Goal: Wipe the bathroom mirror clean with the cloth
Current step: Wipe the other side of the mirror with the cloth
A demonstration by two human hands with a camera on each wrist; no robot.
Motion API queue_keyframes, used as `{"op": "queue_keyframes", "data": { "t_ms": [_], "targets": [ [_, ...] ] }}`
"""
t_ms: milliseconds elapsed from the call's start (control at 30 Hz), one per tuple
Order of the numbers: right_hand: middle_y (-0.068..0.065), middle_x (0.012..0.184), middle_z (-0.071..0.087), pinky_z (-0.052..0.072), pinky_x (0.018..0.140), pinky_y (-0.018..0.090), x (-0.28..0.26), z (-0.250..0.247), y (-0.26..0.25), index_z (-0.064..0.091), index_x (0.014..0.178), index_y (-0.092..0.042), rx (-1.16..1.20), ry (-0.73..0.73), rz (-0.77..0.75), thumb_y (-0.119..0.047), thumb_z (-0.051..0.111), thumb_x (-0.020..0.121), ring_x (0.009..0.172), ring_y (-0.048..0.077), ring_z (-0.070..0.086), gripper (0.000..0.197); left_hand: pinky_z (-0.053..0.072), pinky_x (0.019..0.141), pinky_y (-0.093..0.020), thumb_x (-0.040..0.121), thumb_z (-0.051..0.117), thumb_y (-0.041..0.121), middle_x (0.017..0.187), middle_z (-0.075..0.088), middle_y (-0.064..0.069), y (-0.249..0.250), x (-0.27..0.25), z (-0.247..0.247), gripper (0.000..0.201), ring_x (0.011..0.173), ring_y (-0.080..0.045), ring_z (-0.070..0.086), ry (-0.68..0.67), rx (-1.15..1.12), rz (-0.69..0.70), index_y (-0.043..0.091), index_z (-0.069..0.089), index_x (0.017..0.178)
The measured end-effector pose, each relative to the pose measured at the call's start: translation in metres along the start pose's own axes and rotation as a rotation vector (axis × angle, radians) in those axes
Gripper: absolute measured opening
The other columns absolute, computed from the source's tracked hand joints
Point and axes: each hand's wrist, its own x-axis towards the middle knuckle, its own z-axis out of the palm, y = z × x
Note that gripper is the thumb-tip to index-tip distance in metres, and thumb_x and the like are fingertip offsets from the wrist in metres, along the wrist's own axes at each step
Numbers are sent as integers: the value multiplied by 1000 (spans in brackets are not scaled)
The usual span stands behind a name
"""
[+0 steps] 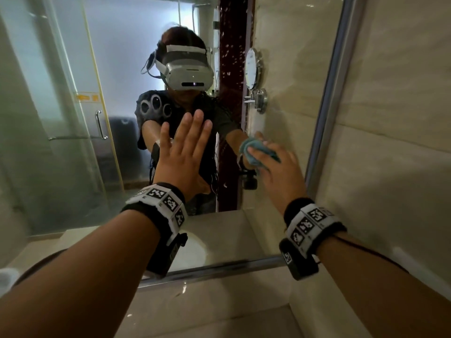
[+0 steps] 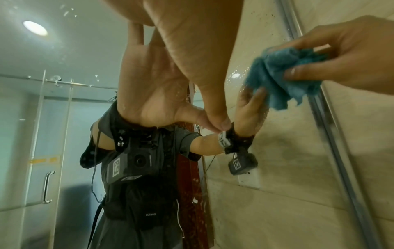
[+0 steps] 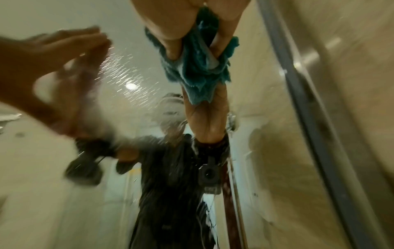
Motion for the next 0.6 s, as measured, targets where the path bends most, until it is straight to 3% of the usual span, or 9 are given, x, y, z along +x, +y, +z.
{"op": "queue_keyframes", "data": {
  "t_ms": [67, 100, 167, 200, 267, 333, 433, 500, 600],
  "targets": [
    [1, 134, 40, 24, 99, 6, 17, -12, 18, 53, 131, -27, 43, 119, 174, -10, 49, 95, 116, 15, 39, 41, -28, 104, -52, 46, 62, 84, 146, -40, -12, -1, 1, 1, 151, 140, -30, -21, -4, 0, 6, 10, -28, 143],
    [-1, 133, 40, 28, 101, 8, 26, -16, 27, 53, 132, -26, 49, 237, 289, -12, 49, 95, 116, 15, 41, 40, -29, 104, -52, 46, 61, 85, 145, -40, -12, -1, 1, 1, 152, 141, -30, -20, -8, 0, 8, 10, -28, 143],
    [4, 136, 41, 36, 106, 27, 35, -19, 30, 51, 134, -26, 47, 391, 453, -17, 50, 95, 121, 21, 43, 40, -30, 103, -51, 45, 61, 85, 145, -40, -12, -2, 0, 2, 152, 141, -29, -19, -19, -6, 11, 10, -28, 143],
    [8, 136, 40, 35, 107, 31, 34, -17, 26, 49, 135, -25, 37, 404, 467, -18, 50, 95, 123, 24, 42, 41, -31, 103, -51, 44, 62, 85, 145, -41, -12, -2, 0, 2, 153, 141, -29, -18, -25, -9, 12, 10, -28, 143],
    [9, 138, 37, 31, 106, 27, 20, -6, 12, 45, 138, -25, -7, 307, 421, -18, 49, 96, 124, 25, 40, 43, -33, 101, -51, 45, 61, 85, 144, -42, -12, -2, 1, 1, 153, 141, -29, -18, -28, -3, 14, 10, -28, 143],
    [8, 138, 37, 30, 101, 28, -1, 3, -1, 44, 139, -27, -80, 162, 265, -15, 51, 94, 121, 27, 38, 47, -34, 100, -52, 45, 60, 86, 143, -43, -12, -2, 1, -1, 152, 140, -29, -19, -33, 4, 10, 10, -29, 142],
    [11, 135, 42, 33, 100, 33, -8, -1, 9, 48, 136, -26, -66, 89, 67, -9, 56, 91, 116, 33, 41, 49, -35, 98, -52, 46, 58, 87, 142, -45, -13, -2, 1, -1, 152, 140, -29, -20, -33, -4, 12, 10, -31, 141],
    [10, 137, 36, 35, 105, 35, 8, -7, 25, 46, 138, -25, -46, 141, 138, -10, 51, 93, 121, 30, 39, 47, -34, 99, -52, 46, 57, 87, 142, -44, -13, -2, 0, 0, 152, 140, -29, -19, -32, 0, 11, 9, -31, 141],
    [14, 141, 31, 31, 109, 32, 29, -13, 23, 37, 143, -22, -35, 319, 385, -12, 47, 95, 127, 28, 36, 50, -32, 101, -52, 47, 57, 87, 143, -43, -14, -2, 0, 1, 151, 140, -29, -20, -18, 11, 14, 9, -31, 142]
  ]
}}
